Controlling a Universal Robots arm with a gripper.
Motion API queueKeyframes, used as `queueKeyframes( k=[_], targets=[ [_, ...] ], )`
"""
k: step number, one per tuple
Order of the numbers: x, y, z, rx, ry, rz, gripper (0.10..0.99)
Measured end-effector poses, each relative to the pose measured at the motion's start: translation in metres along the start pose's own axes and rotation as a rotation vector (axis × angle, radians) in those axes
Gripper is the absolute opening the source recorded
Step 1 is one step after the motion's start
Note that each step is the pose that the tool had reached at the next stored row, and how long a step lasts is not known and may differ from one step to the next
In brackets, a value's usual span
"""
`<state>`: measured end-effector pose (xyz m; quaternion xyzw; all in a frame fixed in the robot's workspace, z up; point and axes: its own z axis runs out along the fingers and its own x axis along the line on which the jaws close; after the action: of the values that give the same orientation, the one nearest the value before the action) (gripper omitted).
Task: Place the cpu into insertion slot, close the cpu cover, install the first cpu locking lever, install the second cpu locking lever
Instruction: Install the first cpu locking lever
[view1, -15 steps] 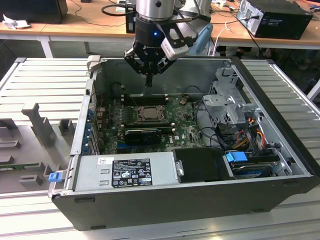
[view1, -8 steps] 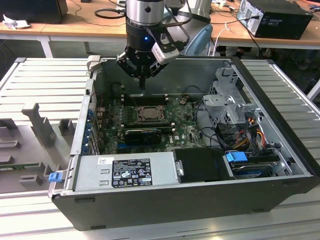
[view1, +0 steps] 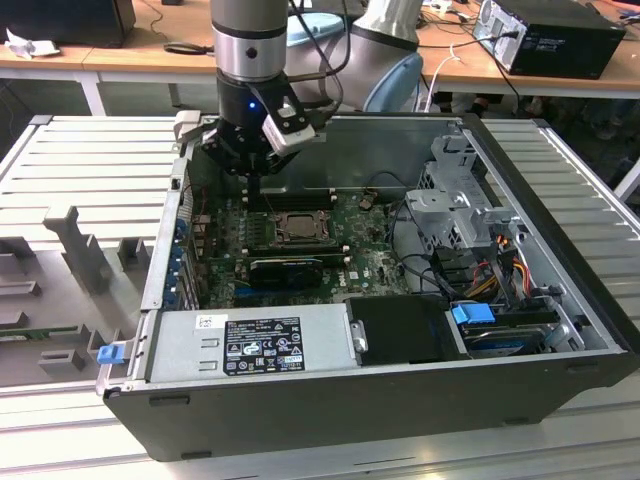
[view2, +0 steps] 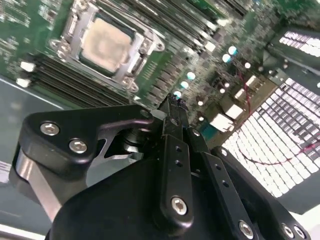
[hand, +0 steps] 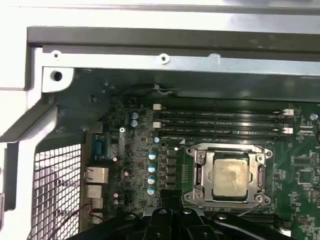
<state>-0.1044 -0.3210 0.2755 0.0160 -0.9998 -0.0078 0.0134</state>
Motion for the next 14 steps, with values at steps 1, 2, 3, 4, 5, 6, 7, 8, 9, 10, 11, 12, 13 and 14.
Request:
queueKeyframes(
  k=[1,2,3,4,5,6,7,8,9,10,11,12,13,14],
  targets=[
    [0.0016,0.0009,0.0005,0.0,0.0002,0.0,0.106],
    [0.0029,0.0029,0.0014,0.0,0.0001,0.0,0.106],
    [0.0037,0.0045,0.0022,0.0,0.0001,0.0,0.106],
    [0.0044,0.0072,0.0035,0.0,0.0001,0.0,0.106],
    [0.0047,0.009,0.0047,-0.001,0.0002,0.0,0.106],
    [0.0054,0.0126,0.0077,-0.001,0.0002,0.0,0.106],
    [0.0056,0.0144,0.0096,-0.002,0.0001,0.0,0.106],
    [0.0057,0.016,0.0112,-0.002,0.0001,0.0,0.106],
    [0.0056,0.0187,0.0136,-0.003,0.0001,0.0,0.106],
    [0.0055,0.0207,0.0145,-0.003,0.0,0.0,0.106],
    [0.0054,0.0226,0.0151,-0.003,0.0001,0.0,0.106],
    [0.0053,0.0258,0.016,-0.003,0.0001,0.0,0.106],
    [0.0052,0.028,0.0164,-0.003,0.0001,0.0,0.106],
    [0.0052,0.0291,0.0166,-0.003,0.0001,0.0,0.106]
  ],
)
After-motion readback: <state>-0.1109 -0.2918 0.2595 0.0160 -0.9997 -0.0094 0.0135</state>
